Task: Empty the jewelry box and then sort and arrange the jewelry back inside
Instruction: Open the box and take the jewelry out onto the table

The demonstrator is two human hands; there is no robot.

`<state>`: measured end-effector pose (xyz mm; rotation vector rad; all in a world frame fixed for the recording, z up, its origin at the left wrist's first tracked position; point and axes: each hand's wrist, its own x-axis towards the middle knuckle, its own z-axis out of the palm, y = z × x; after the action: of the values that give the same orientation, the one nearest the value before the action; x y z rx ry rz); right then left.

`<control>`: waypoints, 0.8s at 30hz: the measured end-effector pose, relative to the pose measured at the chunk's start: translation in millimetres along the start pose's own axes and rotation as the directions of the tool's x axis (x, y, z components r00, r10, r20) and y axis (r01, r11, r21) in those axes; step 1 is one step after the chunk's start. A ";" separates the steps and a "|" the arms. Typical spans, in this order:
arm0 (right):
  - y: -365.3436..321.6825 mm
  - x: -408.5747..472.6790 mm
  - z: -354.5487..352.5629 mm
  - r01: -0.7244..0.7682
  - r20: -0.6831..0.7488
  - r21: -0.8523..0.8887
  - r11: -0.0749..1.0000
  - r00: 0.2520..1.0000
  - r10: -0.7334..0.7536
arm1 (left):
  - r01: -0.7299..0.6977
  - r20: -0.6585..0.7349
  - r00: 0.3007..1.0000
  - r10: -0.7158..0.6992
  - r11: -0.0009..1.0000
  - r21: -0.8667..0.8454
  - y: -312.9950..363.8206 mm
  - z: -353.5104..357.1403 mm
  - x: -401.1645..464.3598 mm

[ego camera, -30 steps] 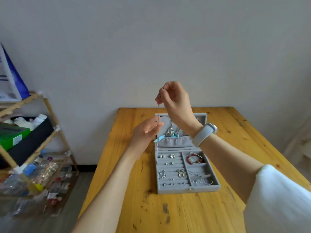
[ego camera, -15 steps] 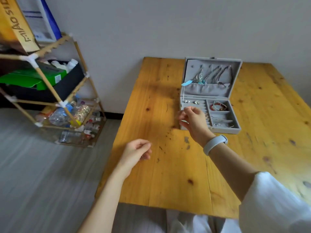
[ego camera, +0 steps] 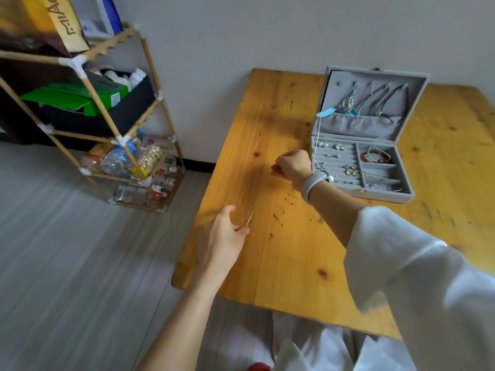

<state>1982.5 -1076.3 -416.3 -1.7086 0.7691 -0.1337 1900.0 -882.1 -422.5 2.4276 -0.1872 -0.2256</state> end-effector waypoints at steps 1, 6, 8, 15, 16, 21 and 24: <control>0.7 3.6 3.6 0.031 -0.008 -0.068 0.997 0.999 -0.032 | 0.010 0.005 1.000 -0.010 1.000 -0.003 -1.1 0.9 0.2; 6.0 11.0 15.6 0.203 0.014 -0.446 0.872 0.975 -0.220 | -0.015 0.004 1.000 0.015 0.995 0.098 -4.1 2.7 0.7; 9.9 14.1 16.6 0.237 0.030 -0.496 0.836 0.966 -0.256 | -0.060 -0.005 0.998 0.062 0.988 0.140 -6.8 5.1 -0.9; 24.7 -3.8 8.6 0.524 0.177 -0.600 0.605 0.824 -0.538 | -0.259 -0.076 0.956 0.283 0.937 0.235 -27.7 5.9 -2.7; 31.2 -10.1 5.3 0.602 0.252 -0.627 0.494 0.757 -0.603 | -0.304 -0.096 0.938 0.332 0.926 0.225 -31.4 7.0 -4.2; 59.3 -15.5 -6.1 0.653 0.534 -0.730 0.200 0.728 -0.430 | -0.487 -0.111 0.840 0.532 0.828 0.279 -47.4 13.9 -14.0; 56.6 -8.9 -5.5 0.626 0.531 -0.756 0.192 0.758 -0.378 | -0.537 -0.058 0.810 0.584 0.777 0.328 -56.2 13.8 -19.3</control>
<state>1949.3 -1080.7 -463.2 -2.9991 -0.0746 0.0774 1882.5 -844.4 -467.3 2.5356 -0.9225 0.2890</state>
